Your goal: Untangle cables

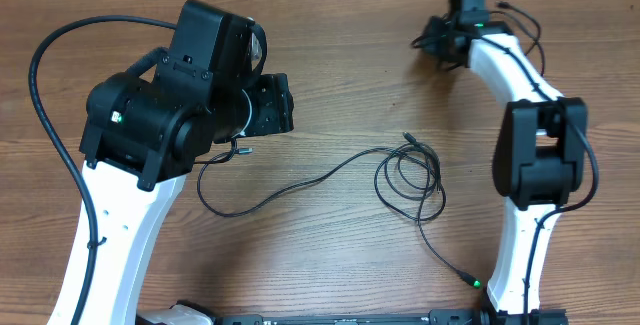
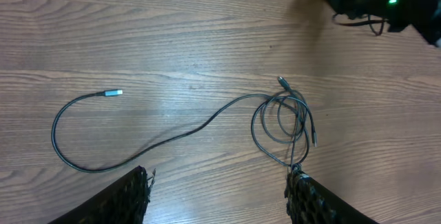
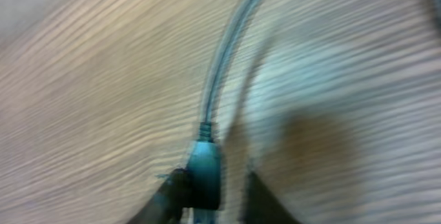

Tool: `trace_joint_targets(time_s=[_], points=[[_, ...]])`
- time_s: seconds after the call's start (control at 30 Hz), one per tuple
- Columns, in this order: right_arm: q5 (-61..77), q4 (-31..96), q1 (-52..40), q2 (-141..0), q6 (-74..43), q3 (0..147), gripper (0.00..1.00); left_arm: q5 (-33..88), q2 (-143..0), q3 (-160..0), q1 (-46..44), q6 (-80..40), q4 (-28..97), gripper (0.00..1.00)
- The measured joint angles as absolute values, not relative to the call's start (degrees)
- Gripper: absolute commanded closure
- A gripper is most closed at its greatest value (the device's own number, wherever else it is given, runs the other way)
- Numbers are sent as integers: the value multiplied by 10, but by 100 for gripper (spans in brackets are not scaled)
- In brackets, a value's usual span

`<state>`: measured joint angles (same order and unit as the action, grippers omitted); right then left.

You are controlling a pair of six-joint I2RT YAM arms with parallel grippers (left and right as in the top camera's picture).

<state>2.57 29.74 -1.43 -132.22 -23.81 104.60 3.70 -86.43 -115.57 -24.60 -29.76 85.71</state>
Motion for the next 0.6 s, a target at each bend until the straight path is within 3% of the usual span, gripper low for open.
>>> trace_joint_targets(time_s=[0.03, 0.6], points=[[27, 297, -2, -1322, -237, 1046, 0, 37, -864, -1155, -246, -298, 857, 34], [53, 412, 134, -1323, -237, 1054, 0, 37, -864, -1156, -246, -298, 857, 36]])
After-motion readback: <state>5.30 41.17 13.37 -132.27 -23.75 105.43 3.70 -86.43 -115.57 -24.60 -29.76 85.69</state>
